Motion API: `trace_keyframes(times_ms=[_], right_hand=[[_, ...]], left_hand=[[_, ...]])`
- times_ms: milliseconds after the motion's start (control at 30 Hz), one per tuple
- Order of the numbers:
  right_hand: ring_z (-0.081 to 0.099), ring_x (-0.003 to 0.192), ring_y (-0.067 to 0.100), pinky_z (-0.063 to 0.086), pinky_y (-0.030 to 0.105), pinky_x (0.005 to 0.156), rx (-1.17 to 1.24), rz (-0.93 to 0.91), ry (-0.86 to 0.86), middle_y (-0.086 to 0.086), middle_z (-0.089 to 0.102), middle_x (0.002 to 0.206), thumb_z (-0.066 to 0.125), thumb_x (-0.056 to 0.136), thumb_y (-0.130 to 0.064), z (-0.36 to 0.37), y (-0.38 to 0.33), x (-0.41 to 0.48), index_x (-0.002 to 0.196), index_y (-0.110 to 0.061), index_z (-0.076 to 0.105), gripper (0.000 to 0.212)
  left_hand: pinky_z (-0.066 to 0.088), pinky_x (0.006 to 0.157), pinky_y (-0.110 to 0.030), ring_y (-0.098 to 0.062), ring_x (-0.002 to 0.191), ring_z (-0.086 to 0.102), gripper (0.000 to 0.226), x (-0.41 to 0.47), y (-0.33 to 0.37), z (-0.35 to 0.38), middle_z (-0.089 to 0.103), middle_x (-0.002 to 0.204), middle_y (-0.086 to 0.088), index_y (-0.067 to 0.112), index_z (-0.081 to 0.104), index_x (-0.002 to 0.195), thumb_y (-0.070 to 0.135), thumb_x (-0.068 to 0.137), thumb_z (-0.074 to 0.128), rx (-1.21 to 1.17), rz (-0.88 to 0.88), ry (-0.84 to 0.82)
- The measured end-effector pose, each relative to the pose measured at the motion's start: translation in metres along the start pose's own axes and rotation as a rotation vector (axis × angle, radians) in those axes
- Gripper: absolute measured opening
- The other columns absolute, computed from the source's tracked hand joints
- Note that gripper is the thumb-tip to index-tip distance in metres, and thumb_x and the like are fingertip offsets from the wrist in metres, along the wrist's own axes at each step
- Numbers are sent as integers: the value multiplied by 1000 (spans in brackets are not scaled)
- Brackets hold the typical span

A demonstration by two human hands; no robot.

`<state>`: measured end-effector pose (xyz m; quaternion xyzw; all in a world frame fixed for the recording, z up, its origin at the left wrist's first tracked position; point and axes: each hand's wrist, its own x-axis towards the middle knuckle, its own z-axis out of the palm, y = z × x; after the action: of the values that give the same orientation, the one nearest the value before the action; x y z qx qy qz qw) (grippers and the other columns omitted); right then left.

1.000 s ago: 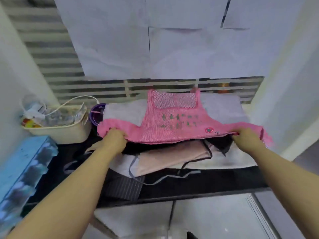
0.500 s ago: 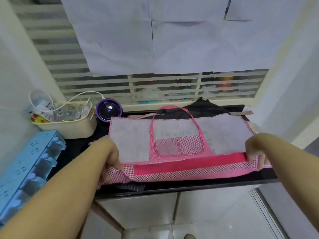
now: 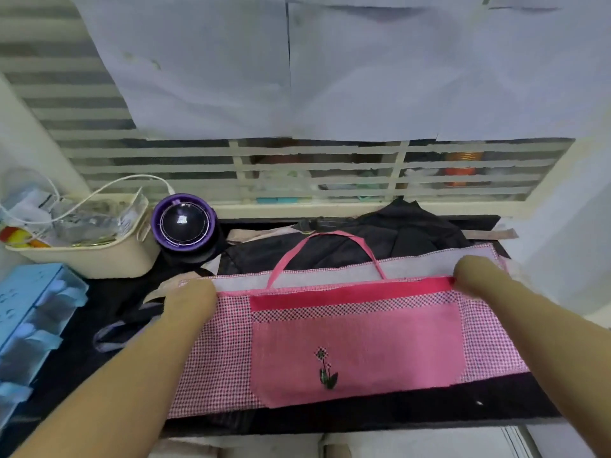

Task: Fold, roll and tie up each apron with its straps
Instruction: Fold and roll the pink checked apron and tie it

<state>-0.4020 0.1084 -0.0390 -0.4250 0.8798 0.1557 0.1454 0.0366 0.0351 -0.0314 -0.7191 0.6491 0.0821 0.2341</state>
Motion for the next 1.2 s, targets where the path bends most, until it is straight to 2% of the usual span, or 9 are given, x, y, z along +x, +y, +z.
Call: trace_keyframes(times_ms=[200, 400, 533, 667, 833, 967, 1033, 1167, 1200], right_hand=[[62, 99, 32, 50, 42, 87, 64, -139, 62, 13, 65, 109, 46, 92, -21, 20, -34, 43, 107, -10, 65, 26], [50, 76, 30, 38, 36, 68, 230, -170, 283, 16, 60, 98, 45, 91, -23, 30, -39, 46, 86, -9, 50, 16], [57, 87, 37, 36, 36, 67, 246, -165, 299, 17, 52, 114, 46, 94, -20, 36, -48, 51, 108, -5, 53, 22], [59, 78, 38, 45, 40, 68, 367, -445, 449, 16, 56, 111, 61, 84, -10, 37, -91, 30, 107, -6, 64, 23], [54, 109, 20, 45, 35, 94, 321, -977, -34, 1, 57, 118, 57, 89, -18, 36, -195, -31, 122, -18, 59, 33], [40, 127, 21, 30, 38, 108, 252, -1085, 20, 0, 47, 136, 58, 90, -28, 35, -261, -62, 139, -21, 44, 52], [44, 126, 22, 31, 39, 108, 195, -1088, -32, 1, 50, 135, 61, 90, -31, 30, -280, -69, 140, -21, 43, 54], [55, 91, 18, 42, 31, 77, 198, -1076, -180, -6, 57, 90, 62, 90, -25, 23, -302, -70, 83, -26, 58, 8], [52, 85, 17, 37, 28, 72, 212, -1063, -187, -10, 51, 80, 61, 90, -22, 21, -301, -67, 72, -26, 52, 21]], left_hand=[[42, 100, -37, -25, 122, 51, 40, 36, 11, 29, 51, 135, -7, 12, 48, 136, 11, 97, 37, 51, 0, -37], [37, 96, -45, -33, 112, 50, 29, 56, 8, 45, 59, 116, -11, 10, 58, 117, 17, 94, 41, -10, 62, 335], [34, 91, -46, -33, 110, 49, 28, 61, 7, 55, 62, 113, -8, 14, 63, 116, 23, 96, 46, -50, 104, 381], [31, 95, -44, -30, 113, 47, 30, 63, 3, 55, 61, 116, -5, 19, 63, 119, 28, 97, 44, -94, 109, 377], [27, 107, -53, -32, 108, 52, 19, 63, -10, 54, 69, 98, -6, 15, 72, 101, 24, 89, 61, -188, 239, 483], [34, 108, -50, -21, 99, 56, 10, 61, -26, 36, 67, 86, 3, 20, 69, 89, 26, 89, 61, -251, 428, 506], [45, 91, -39, -11, 86, 56, 13, 60, -31, 24, 63, 84, 12, 25, 67, 93, 34, 92, 57, -322, 538, 412], [49, 72, -28, -2, 77, 57, 12, 58, -51, 4, 62, 81, 17, 33, 67, 91, 43, 86, 64, -524, 501, 167], [49, 71, -27, -2, 77, 58, 13, 58, -57, 0, 63, 82, 15, 30, 68, 89, 42, 84, 67, -544, 499, 103]])
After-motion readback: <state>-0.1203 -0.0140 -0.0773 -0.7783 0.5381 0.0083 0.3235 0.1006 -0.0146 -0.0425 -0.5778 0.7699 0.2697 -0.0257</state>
